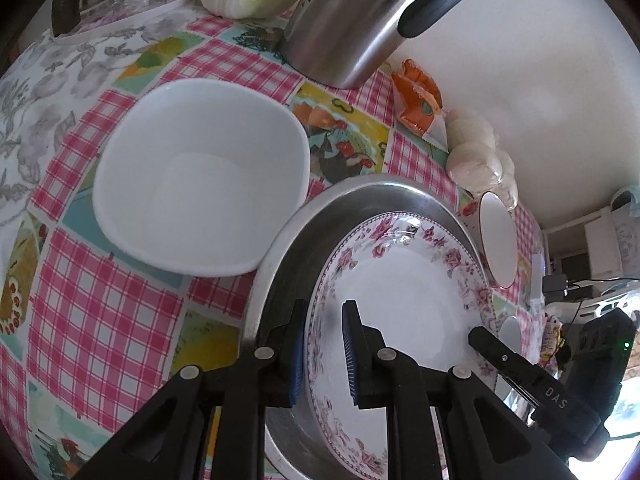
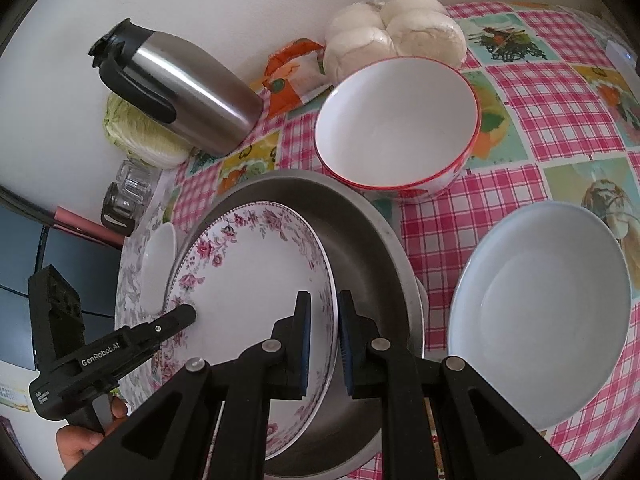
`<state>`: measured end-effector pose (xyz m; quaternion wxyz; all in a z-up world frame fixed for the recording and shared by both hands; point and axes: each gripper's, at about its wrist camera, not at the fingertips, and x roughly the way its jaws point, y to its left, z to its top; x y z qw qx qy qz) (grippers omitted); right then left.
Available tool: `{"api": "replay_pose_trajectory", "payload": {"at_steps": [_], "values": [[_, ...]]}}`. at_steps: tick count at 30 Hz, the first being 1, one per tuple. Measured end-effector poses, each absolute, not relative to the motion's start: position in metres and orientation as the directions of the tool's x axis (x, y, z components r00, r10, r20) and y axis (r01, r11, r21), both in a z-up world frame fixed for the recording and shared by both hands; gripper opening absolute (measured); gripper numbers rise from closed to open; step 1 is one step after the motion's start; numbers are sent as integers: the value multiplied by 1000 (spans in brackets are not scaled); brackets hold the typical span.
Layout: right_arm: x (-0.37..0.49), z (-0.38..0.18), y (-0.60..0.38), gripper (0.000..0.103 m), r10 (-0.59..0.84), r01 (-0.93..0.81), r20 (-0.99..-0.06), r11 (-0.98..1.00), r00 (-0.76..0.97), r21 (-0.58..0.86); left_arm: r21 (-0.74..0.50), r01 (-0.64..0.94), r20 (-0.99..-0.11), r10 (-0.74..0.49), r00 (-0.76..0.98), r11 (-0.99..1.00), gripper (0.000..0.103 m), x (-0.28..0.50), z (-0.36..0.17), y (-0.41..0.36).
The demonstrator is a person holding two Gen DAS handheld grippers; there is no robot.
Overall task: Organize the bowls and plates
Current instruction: 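Lower the floral plate into the steel basin with both grippers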
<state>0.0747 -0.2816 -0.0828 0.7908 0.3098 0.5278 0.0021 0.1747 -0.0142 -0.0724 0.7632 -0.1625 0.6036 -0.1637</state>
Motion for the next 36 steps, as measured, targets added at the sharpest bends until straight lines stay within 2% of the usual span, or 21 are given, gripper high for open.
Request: {"api": "replay_pose_trajectory", "payload": {"at_steps": [30, 36], "values": [[80, -96, -276, 15, 252, 336, -883, 855, 396, 395, -348, 73, -906, -356, 230, 934, 22, 175, -79, -32], [79, -98, -281, 14, 264, 337, -873, 846, 411, 414, -339, 74, -909, -347, 230, 938, 22, 175, -79, -33]]}}
